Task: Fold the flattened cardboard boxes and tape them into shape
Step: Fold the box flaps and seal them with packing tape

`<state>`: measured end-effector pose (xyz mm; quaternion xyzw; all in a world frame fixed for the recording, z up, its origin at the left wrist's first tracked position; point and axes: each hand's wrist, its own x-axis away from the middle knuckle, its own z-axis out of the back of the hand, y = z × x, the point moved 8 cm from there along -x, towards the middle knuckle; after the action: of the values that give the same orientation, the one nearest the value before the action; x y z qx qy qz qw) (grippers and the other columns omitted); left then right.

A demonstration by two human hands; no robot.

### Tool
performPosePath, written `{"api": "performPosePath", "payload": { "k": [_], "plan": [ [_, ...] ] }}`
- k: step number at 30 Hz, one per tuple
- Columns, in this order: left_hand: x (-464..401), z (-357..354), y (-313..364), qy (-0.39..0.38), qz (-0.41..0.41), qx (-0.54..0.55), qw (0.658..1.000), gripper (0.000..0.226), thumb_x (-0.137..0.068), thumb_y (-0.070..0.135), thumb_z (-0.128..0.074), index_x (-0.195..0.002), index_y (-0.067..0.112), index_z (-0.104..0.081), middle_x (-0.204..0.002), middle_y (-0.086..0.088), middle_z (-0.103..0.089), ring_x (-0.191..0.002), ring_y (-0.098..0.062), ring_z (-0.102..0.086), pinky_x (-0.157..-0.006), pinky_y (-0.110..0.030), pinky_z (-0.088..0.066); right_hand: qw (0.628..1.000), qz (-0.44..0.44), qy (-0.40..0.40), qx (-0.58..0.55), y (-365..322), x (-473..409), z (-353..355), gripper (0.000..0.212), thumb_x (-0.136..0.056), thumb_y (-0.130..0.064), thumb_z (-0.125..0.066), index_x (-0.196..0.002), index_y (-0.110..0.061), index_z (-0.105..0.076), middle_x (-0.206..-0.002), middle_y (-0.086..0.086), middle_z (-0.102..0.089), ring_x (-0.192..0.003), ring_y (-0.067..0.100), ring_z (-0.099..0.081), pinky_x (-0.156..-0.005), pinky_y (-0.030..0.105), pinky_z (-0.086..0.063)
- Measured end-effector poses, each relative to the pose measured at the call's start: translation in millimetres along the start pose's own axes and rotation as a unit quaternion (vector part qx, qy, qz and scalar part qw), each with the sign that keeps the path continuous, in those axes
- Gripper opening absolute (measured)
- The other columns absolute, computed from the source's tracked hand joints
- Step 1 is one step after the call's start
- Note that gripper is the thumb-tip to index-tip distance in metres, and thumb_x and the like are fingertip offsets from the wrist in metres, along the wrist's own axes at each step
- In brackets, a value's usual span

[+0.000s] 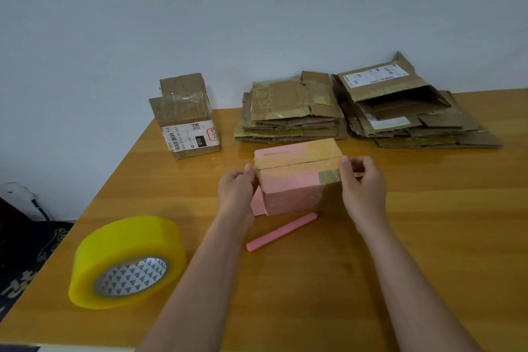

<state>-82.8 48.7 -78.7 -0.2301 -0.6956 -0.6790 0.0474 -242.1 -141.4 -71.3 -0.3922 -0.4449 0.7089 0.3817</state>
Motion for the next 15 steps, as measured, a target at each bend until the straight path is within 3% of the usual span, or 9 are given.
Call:
{"api": "performPosePath", "payload": {
  "k": [3, 5, 9, 13, 15],
  "plan": [
    [-7, -1, -9, 0.009, 0.004, 0.003, 1.000, 0.021, -0.102, 0.017, -0.048, -0.108, 0.000, -0.060, -0.107, -0.011, -0.065, -0.099, -0.021, -0.061, -0.093, -0.037, -0.052, 1.000, -0.027, -0.005, 0.006, 6, -3, -3, 0.020, -0.099, -0.040, -0.049, -0.103, -0.021, -0.054, -0.097, -0.008, -0.056, -0.087, 0.007, -0.054, -0.066, 0.027, -0.047],
    [-9, -3, -11, 0.014, 0.004, 0.000, 1.000, 0.021, -0.104, 0.018, -0.046, -0.097, 0.004, -0.059, -0.100, -0.009, -0.065, -0.092, -0.020, -0.062, -0.082, -0.036, -0.053, 0.999, -0.045, -0.016, 0.002, 7, -6, -5, 0.020, -0.099, -0.040, -0.049, -0.104, -0.021, -0.053, -0.095, -0.011, -0.054, -0.084, 0.004, -0.053, -0.065, 0.029, -0.048],
    [-8, -5, -16, 0.009, 0.018, 0.009, 1.000, 0.022, -0.103, 0.021, -0.046, -0.093, 0.005, -0.058, -0.098, -0.013, -0.069, -0.094, -0.028, -0.068, -0.086, -0.048, -0.057, 0.998, -0.061, -0.022, -0.011, 9, -8, -5, 0.022, -0.099, -0.039, -0.050, -0.107, -0.020, -0.054, -0.094, -0.014, -0.053, -0.083, 0.002, -0.051, -0.068, 0.031, -0.050],
    [-7, -4, -18, -0.006, 0.026, 0.014, 1.000, 0.020, -0.102, 0.019, -0.051, -0.098, 0.002, -0.060, -0.101, -0.015, -0.070, -0.094, -0.027, -0.069, -0.086, -0.045, -0.058, 0.996, -0.077, -0.024, -0.035, 11, -7, -6, 0.022, -0.097, -0.038, -0.054, -0.107, -0.019, -0.056, -0.095, -0.012, -0.054, -0.085, 0.002, -0.051, -0.065, 0.028, -0.047],
    [-7, -3, -21, 0.001, 0.033, 0.024, 0.999, 0.021, -0.099, 0.021, -0.055, -0.101, 0.002, -0.061, -0.100, -0.014, -0.071, -0.092, -0.026, -0.070, -0.078, -0.040, -0.059, 0.995, -0.085, -0.028, -0.047, 12, -7, -6, 0.023, -0.096, -0.038, -0.055, -0.108, -0.018, -0.057, -0.096, -0.011, -0.055, -0.086, 0.003, -0.051, -0.065, 0.028, -0.046]
  ]
}}
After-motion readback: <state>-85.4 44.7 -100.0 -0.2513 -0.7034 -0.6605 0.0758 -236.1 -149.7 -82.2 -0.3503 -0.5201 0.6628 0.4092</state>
